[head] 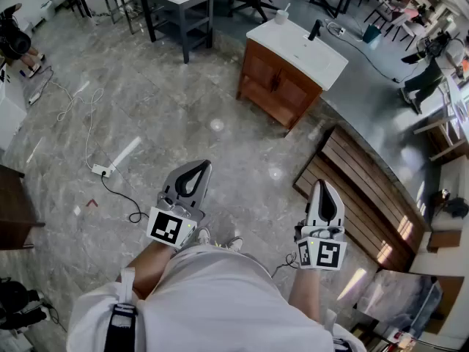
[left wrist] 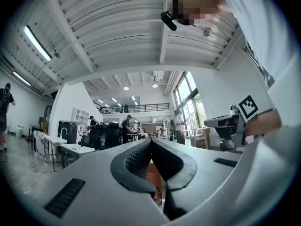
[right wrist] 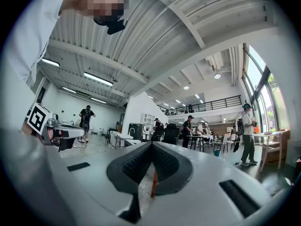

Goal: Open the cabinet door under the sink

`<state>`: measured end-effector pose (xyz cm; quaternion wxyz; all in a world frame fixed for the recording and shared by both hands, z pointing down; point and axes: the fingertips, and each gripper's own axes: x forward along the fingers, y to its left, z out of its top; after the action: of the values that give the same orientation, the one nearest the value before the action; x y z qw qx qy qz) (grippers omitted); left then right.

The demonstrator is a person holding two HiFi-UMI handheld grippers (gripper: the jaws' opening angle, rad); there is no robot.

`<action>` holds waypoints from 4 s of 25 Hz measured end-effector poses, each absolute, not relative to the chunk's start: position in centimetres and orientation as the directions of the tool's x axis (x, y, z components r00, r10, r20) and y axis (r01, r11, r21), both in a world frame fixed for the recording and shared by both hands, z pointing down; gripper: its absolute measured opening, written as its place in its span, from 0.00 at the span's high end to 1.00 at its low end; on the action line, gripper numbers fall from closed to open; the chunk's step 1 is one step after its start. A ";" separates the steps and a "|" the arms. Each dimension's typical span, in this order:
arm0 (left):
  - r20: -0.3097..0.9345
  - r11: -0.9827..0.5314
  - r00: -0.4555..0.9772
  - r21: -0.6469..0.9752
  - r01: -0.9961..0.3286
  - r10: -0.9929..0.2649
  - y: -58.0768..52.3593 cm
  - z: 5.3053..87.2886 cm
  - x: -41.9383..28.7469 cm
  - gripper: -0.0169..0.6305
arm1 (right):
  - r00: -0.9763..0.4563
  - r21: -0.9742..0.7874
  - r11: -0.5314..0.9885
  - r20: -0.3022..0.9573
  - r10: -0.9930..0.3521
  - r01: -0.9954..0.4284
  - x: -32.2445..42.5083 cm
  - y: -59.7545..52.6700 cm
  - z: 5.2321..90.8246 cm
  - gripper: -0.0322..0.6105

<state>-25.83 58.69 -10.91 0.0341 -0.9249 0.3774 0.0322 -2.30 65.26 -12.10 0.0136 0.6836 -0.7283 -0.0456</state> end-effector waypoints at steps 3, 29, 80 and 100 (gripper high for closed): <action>-0.109 -0.711 0.709 -0.029 -0.703 -0.697 58.3 -10.8 -24.8 0.95 | -0.074 0.084 0.070 -0.043 -0.996 -0.994 -1.6 64.7 -11.6 0.90; -0.019 -0.697 0.697 -0.021 -0.717 -0.717 62.4 -5.7 -16.3 0.95 | -0.192 0.022 0.191 -0.020 -0.981 -0.981 4.2 66.0 -7.0 0.90; 0.026 -0.728 0.730 0.045 -0.684 -0.683 3.7 -1.3 0.2 0.95 | -0.210 0.026 0.214 0.095 -0.973 -0.977 18.7 6.9 -3.9 0.90; 0.143 -0.752 0.754 0.083 -0.654 -0.641 -7.5 15.4 7.3 0.95 | -0.273 -0.021 0.275 0.218 -0.937 -0.961 21.1 -3.7 12.5 0.90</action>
<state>7.25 -7.45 15.38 -0.0640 -0.9344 0.3465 -0.0528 21.07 -3.71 12.52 0.0815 0.5974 -0.7943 0.0745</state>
